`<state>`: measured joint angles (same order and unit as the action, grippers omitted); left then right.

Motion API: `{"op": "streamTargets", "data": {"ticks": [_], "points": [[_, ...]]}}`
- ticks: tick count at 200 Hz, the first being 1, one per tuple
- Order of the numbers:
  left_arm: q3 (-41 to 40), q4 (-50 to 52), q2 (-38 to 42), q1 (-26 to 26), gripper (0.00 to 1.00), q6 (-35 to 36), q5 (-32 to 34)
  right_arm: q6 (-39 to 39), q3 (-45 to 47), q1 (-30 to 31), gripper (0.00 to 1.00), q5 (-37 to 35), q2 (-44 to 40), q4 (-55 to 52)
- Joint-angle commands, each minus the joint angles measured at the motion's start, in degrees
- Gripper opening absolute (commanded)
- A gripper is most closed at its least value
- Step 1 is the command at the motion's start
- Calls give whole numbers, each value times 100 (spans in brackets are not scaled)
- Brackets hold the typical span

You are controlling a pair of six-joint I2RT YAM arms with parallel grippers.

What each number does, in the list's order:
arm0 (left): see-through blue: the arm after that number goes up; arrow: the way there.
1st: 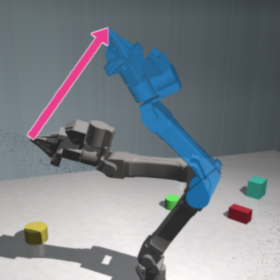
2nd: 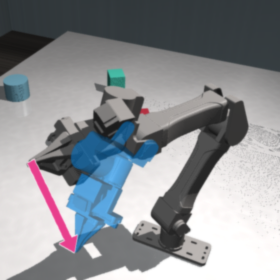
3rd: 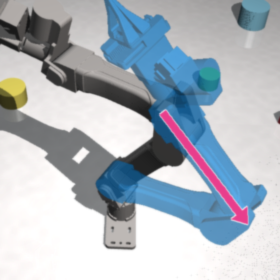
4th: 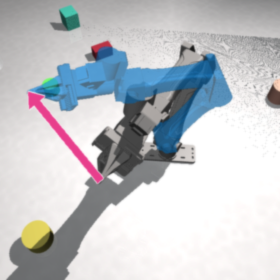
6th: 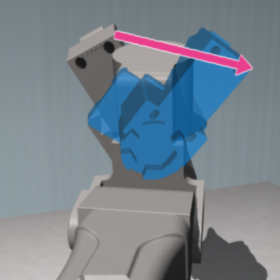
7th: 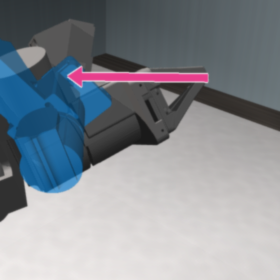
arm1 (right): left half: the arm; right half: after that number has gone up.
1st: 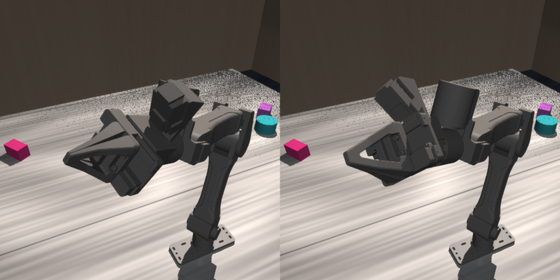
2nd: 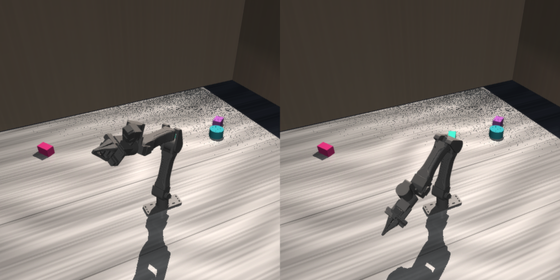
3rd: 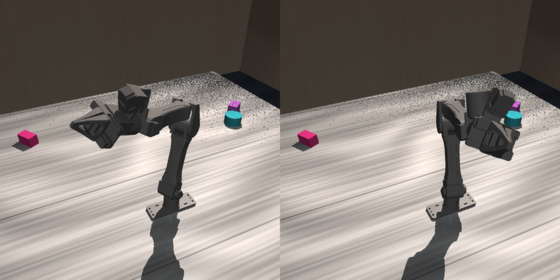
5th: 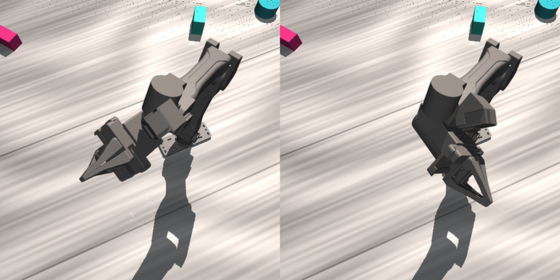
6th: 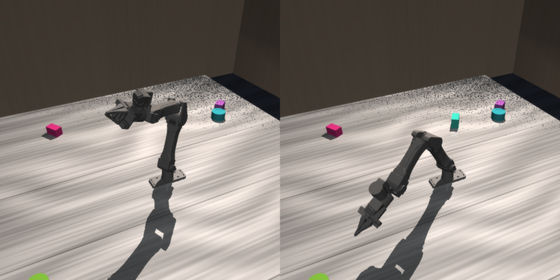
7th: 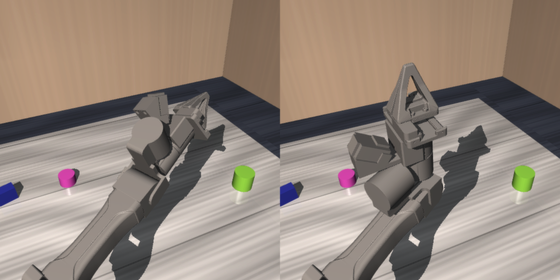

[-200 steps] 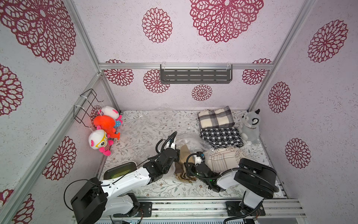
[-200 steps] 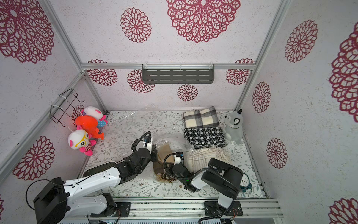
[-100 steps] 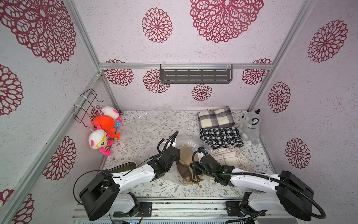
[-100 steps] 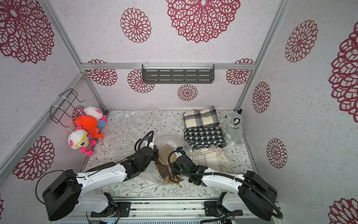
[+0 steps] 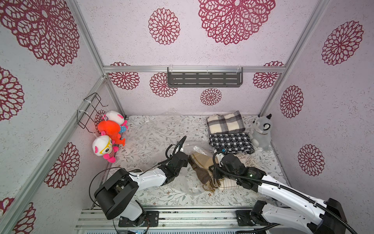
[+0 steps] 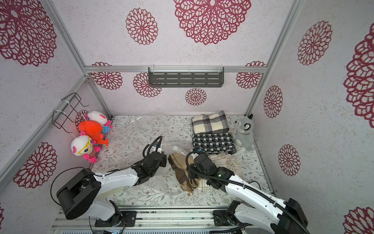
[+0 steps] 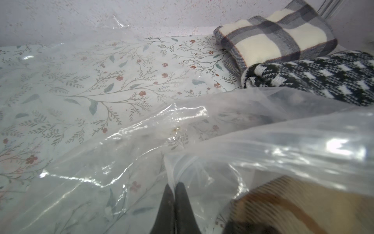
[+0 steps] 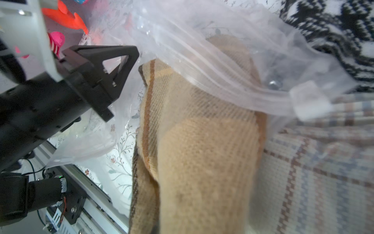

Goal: Take the scarf out of the vacuum bag
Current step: Take out the scarf from the vacuum bag.

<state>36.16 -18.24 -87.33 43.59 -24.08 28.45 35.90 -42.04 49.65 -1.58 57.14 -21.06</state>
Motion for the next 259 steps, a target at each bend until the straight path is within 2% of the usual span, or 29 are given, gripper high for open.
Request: {"op": "streamTargets", "data": {"ticks": [1, 29, 55, 106, 139, 166, 218, 259], "points": [[87, -177, -182, -333, 0, 2, -154, -150, -330, -44, 0, -121, -280, -417], [231, -180, -394, -615, 0, 26, -316, -161, -388, -63, 0, -58, -436, -441], [226, -213, -482, -659, 0, 56, -321, -302, -625, -136, 0, -44, -355, -545], [76, -189, -361, -845, 0, 93, -222, -823, -1855, -597, 0, 265, 132, -843], [122, -111, -387, -1003, 0, 125, -369, -1022, -2711, -641, 0, 570, 349, -1031], [272, -21, -526, -1066, 0, 153, -444, -1041, -3060, -641, 0, 765, 421, -1081], [172, -105, -527, -1094, 0, 116, -541, -1086, -3471, -725, 0, 557, 671, -919], [100, -168, -534, -1098, 0, 70, -655, -1226, -4464, -1015, 0, 955, 1419, -904]]}}
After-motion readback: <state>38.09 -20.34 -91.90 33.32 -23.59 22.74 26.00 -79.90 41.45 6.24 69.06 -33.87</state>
